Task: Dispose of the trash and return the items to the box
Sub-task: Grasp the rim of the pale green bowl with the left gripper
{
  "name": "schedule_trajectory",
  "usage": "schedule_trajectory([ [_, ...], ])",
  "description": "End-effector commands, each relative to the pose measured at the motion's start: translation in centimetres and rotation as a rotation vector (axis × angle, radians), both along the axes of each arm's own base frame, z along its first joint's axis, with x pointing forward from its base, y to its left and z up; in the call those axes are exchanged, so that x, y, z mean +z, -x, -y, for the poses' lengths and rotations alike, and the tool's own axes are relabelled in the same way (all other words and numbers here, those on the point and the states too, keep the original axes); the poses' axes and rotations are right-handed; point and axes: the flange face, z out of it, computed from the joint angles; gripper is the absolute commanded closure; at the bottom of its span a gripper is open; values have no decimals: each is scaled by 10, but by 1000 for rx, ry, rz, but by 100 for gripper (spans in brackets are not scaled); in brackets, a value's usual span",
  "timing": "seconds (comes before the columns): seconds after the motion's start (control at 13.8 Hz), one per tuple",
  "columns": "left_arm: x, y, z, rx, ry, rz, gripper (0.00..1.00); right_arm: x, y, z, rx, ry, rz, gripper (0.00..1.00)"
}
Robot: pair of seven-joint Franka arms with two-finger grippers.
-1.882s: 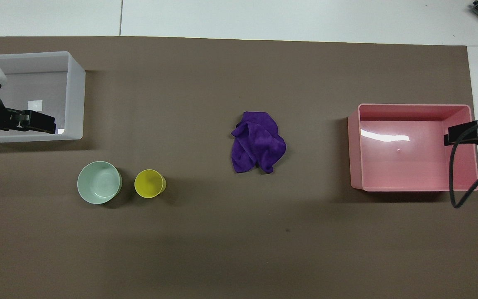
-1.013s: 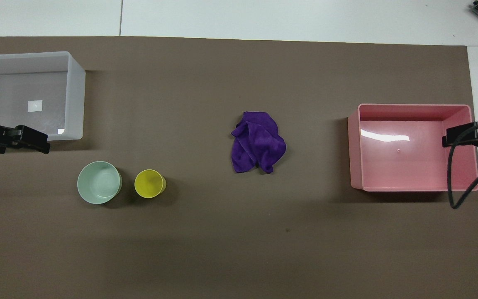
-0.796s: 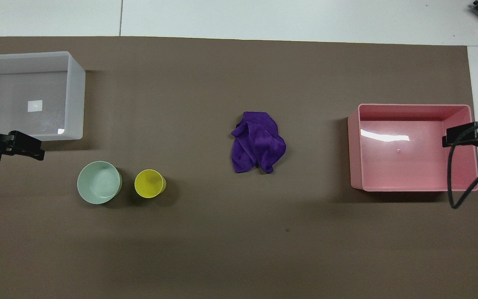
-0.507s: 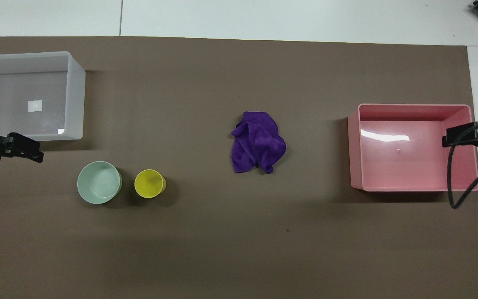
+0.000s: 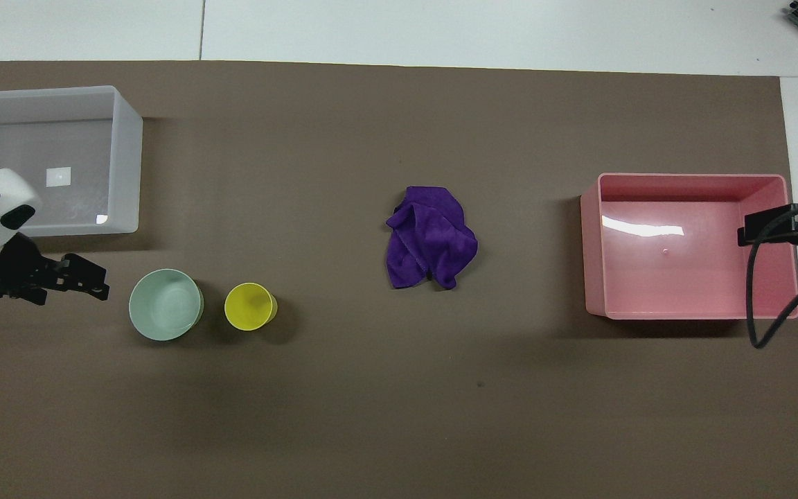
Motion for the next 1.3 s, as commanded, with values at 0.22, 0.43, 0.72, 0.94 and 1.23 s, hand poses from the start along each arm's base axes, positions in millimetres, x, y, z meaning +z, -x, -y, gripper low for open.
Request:
schedule_trajectory([
  [0.22, -37, 11, 11, -9, 1, 60, 0, -1, 7, 2, 17, -11, -10, 0],
  [0.43, -53, 7, 8, 7, 1, 60, 5, -1, 7, 1, 17, -10, -10, 0],
  [0.72, -54, 4, 6, 40, 24, 55, 100, -1, 7, 2, 17, -10, -10, 0],
  [0.94, -52, 1, 5, 48, 30, 48, 100, -1, 7, 1, 19, -11, -12, 0],
  [1.23, -34, -8, 6, 47, 39, 34, 100, -1, 7, 2, 17, -10, -10, 0],
])
